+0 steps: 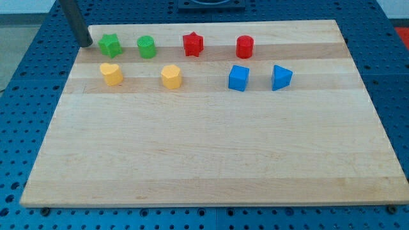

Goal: Move the green star down a bit

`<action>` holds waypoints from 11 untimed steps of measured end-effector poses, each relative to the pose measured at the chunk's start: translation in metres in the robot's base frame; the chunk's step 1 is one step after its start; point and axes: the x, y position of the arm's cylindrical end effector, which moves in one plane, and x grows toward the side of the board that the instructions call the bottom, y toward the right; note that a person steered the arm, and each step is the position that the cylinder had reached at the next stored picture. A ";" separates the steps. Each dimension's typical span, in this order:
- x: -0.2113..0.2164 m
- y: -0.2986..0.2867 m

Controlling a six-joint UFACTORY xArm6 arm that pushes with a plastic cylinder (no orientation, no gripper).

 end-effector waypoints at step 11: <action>-0.036 0.000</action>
